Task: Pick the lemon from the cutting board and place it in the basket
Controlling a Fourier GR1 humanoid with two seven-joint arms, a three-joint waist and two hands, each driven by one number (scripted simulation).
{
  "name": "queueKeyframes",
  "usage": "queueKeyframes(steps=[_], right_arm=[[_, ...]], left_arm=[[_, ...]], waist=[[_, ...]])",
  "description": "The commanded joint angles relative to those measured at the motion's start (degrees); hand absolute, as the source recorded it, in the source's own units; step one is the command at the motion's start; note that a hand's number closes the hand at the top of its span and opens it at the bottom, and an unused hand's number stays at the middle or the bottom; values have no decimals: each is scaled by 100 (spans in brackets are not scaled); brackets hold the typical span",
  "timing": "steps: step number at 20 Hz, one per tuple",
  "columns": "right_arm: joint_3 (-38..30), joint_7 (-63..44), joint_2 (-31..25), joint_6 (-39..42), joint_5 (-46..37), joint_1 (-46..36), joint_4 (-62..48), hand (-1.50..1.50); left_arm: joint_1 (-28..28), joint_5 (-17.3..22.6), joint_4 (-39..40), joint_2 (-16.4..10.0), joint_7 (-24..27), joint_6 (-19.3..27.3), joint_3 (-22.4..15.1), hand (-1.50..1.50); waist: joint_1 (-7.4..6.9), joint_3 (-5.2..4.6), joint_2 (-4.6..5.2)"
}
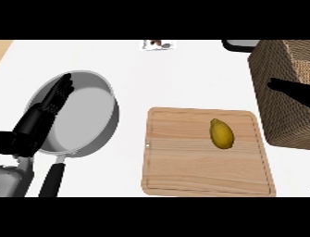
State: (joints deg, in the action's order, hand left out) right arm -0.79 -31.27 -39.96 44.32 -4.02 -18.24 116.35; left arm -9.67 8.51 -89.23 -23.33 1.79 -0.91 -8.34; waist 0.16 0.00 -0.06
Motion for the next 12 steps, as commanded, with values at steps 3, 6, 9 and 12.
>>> queueKeyframes(steps=[3, 6, 9, 12], right_arm=[[79, 529, 632, -236, -803, 141, -413, -150], [233, 905, 985, -680, -1245, 608, -280, -150], [483, 1632, 1171, -983, -1936, 519, -1067, -150], [674, 2328, 1334, -1488, -2494, 231, -1857, -150]], left_arm=[[126, -346, -16, 314, 39, 5, 33, 0], [-229, -164, -350, 219, -615, -75, 197, 0], [-193, -207, 32, 255, -154, -331, 353, 0], [-336, -356, 318, 422, -76, -267, 333, 0]], waist=[[-35, 1, 9], [-14, 4, 4], [-34, 3, 15], [-55, 3, 27]])
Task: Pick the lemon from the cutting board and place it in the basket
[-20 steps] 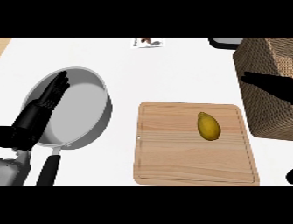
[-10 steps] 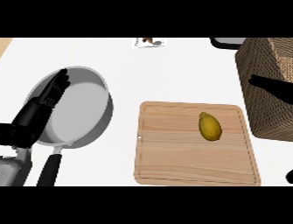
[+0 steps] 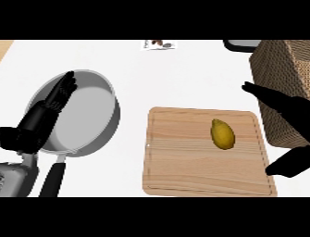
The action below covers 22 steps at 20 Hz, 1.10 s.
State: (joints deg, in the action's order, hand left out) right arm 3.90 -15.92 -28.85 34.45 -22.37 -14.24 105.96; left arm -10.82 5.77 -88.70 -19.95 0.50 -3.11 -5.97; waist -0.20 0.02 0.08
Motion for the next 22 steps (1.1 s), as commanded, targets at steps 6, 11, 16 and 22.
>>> queueKeyframes(steps=[6, 11, 16, 22], right_arm=[[560, 1024, 647, -1106, -1540, 286, -990, -150], [351, 1217, 804, -857, -1481, 429, -666, -150], [16, 1338, 810, -451, -1331, 49, -892, -150], [245, 1327, 1172, -550, -1782, 297, -712, -150]], left_arm=[[144, -195, -42, 218, 8, -277, 192, 0], [67, -617, -229, 534, -190, -154, 152, 0], [246, -304, -560, 392, -356, -563, 558, 0], [288, -659, -102, 559, 85, -714, 639, 0]], waist=[[10, -2, -7], [27, -2, -11], [10, -3, -12], [17, -3, -10]])
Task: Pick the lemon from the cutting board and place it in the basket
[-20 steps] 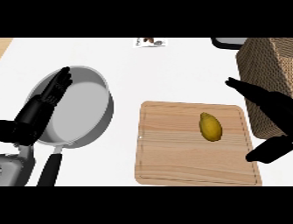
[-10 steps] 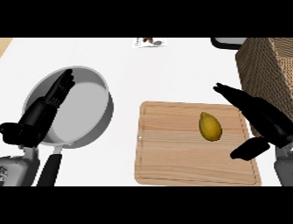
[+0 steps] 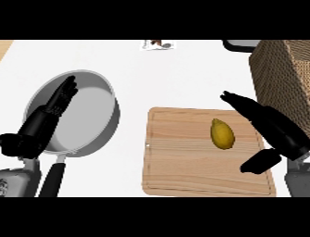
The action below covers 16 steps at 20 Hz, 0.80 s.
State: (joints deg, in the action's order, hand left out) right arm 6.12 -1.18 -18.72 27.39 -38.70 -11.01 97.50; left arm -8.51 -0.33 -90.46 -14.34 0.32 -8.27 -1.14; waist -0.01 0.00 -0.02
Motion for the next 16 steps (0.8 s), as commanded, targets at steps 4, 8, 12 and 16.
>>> queueKeyframes(steps=[4, 8, 12, 16], right_arm=[[-271, 85, -165, 300, -171, -62, -36, -150], [-8, -43, -1, 244, -611, 103, 75, -150], [163, 35, 434, -168, -981, -467, -839, -150], [262, 124, 506, -320, -1235, 16, -624, -150]], left_arm=[[-210, 219, -411, -118, -682, -331, 332, 0], [171, -79, -514, 142, -365, -197, 209, 0], [20, -127, -154, 244, -211, -313, 230, 0], [-213, -176, -118, 234, -329, -381, 380, 0]], waist=[[-3, 0, -3], [-5, 0, -4], [-20, 0, 4], [1, 0, 1]])
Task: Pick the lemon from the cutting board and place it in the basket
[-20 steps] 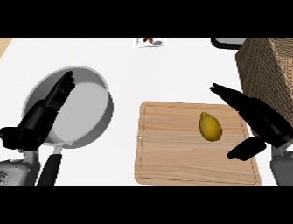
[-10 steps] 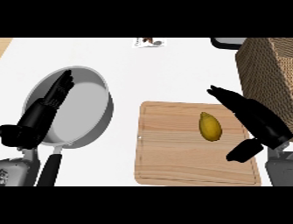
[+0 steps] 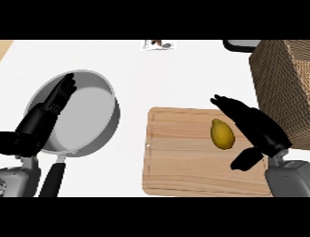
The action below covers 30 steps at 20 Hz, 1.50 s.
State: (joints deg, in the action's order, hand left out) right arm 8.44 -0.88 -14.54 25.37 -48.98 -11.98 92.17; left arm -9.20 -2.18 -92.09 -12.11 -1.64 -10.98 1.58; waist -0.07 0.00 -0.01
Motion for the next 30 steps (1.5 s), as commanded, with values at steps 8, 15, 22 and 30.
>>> queueKeyframes(steps=[8, 15, 22, 30], right_arm=[[-171, 410, 64, -451, -515, -252, -1228, -150], [-280, 507, 138, -199, -553, -468, -1502, -150], [419, 464, 222, 24, -1023, -80, -1316, 150], [657, 1069, 257, -870, -1574, -271, -1978, 150]], left_arm=[[21, -298, 353, 181, 392, -25, 41, 0], [-296, -166, 490, 144, 205, -174, 305, 0], [125, -312, -57, 263, 140, -106, 128, 0], [-306, -300, 644, 162, 338, -206, 353, 0]], waist=[[-4, 1, 6], [4, 0, 3], [5, -1, -6], [6, 0, 13]])
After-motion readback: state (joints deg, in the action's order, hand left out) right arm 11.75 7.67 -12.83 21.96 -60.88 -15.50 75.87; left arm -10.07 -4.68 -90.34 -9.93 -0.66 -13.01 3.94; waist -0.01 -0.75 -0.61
